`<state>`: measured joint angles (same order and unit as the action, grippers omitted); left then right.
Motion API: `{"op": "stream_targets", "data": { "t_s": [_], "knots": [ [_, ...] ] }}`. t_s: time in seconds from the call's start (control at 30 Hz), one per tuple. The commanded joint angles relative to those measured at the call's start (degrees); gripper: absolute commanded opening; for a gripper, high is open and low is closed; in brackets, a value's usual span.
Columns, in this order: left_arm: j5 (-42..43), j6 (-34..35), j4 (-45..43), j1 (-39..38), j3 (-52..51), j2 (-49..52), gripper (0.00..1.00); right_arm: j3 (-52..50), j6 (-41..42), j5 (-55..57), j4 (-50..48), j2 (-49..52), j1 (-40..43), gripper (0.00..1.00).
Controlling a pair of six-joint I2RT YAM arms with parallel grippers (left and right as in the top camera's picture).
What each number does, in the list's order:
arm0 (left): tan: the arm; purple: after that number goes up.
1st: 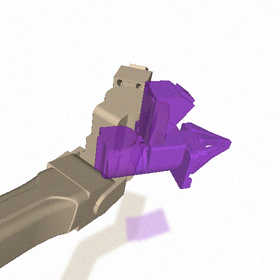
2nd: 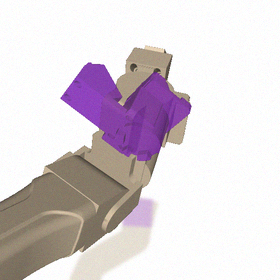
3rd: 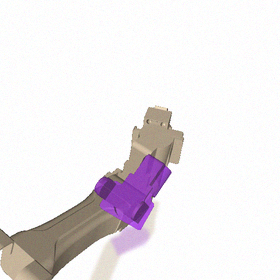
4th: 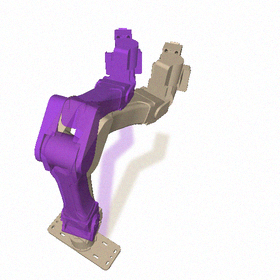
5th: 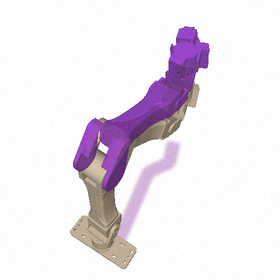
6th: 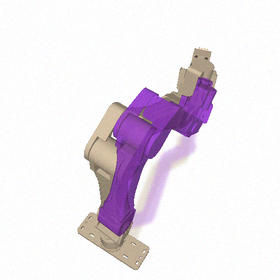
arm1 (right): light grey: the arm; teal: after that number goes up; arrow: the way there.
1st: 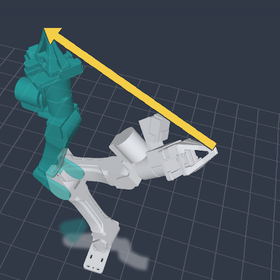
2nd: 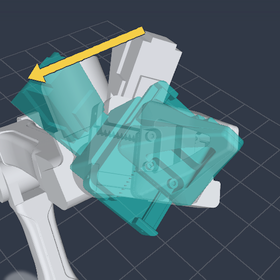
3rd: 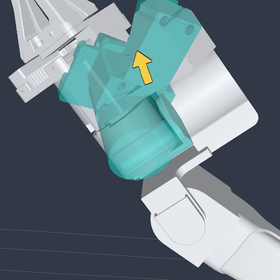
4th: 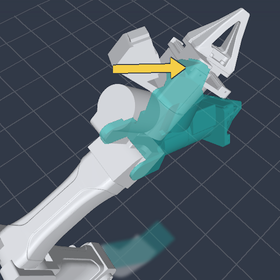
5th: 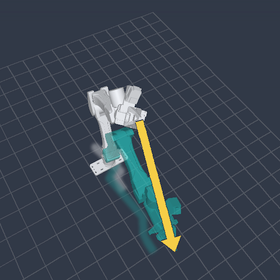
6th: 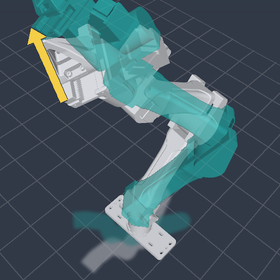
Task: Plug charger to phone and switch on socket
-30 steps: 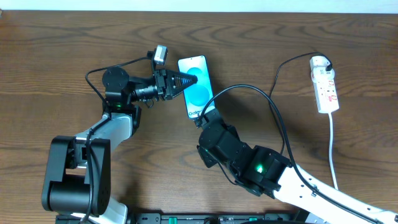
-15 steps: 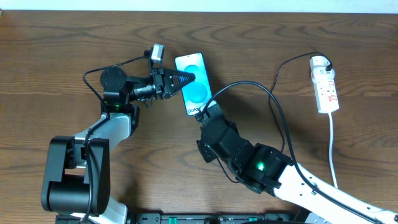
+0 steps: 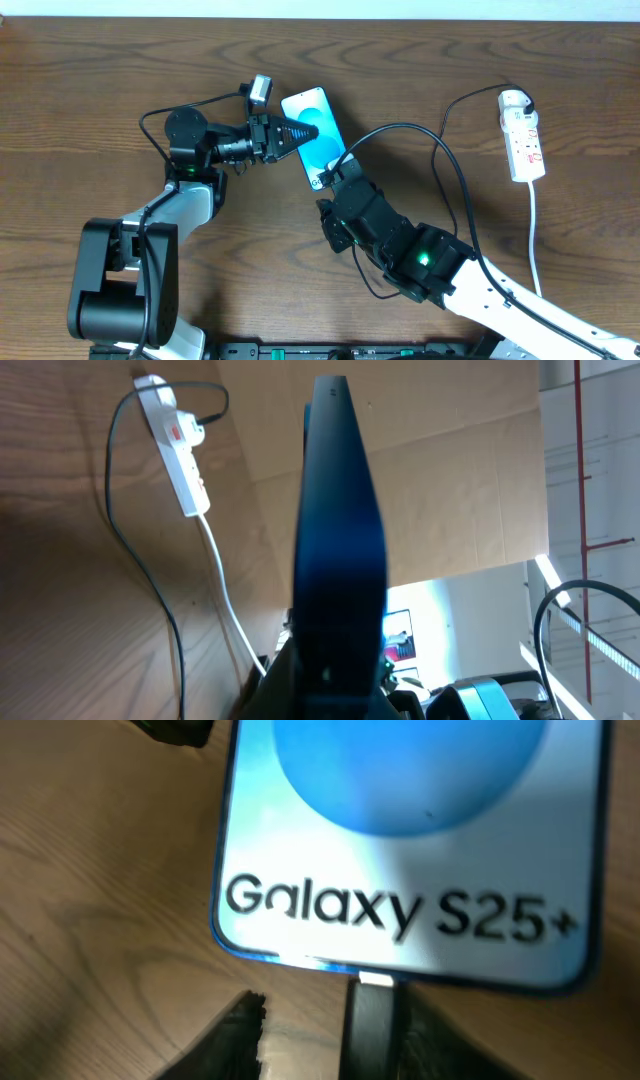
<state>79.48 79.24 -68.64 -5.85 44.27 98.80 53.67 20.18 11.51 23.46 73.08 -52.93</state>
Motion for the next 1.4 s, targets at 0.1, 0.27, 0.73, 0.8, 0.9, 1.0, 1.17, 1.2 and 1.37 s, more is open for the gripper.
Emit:
{"op": "stream_targets", "data": {
  "t_s": [0.1, 0.27, 0.73, 0.8, 0.9, 1.0, 1.17, 1.2, 1.37],
  "knots": [
    [0.7, -0.6, -0.6, -0.1, 0.2, -0.4, 0.07, 1.0, -0.1, 0.0, -0.1, -0.4, 0.4, 0.02],
    [1.7, -0.6, -0.7, -0.1, 0.2, -0.4, 0.07, 1.0, -0.2, 0.6, -1.5, -0.4, 0.5, 0.01],
    [4.6, -1.4, -0.7, -5.0, 0.2, -0.4, 0.07, 1.0, -2.7, 0.5, -6.0, -0.5, 0.5, 0.15],
    [3.1, -1.4, -0.7, -4.6, 0.2, -0.4, 0.07, 1.0, -2.7, 0.5, -5.0, -0.8, 0.5, 0.22],
    [0.3, -1.5, -0.7, -4.0, 0.2, -0.4, 0.07, 1.0, -2.7, 0.5, -3.8, -1.7, 0.5, 0.33],
    [-2.5, -4.4, 0.0, -3.8, 0.2, -0.4, 0.08, 1.0, -2.6, 0.5, -2.6, -3.4, 0.5, 0.44],
    [-5.6, -13.6, 14.3, -3.8, 0.2, -0.4, 0.08, 1.0, -2.6, 0.5, 0.2, -8.2, 0.6, 0.64],
    [-6.4, -15.7, 18.2, -3.8, 0.2, -0.4, 0.08, 1.0, -2.6, 0.6, 0.9, -9.4, 0.8, 0.69],
    [-12.3, -26.8, 36.4, -3.9, 0.2, -0.4, 0.07, 1.0, -2.7, 0.6, 3.8, -15.3, 3.0, 0.83]
  ]
}}
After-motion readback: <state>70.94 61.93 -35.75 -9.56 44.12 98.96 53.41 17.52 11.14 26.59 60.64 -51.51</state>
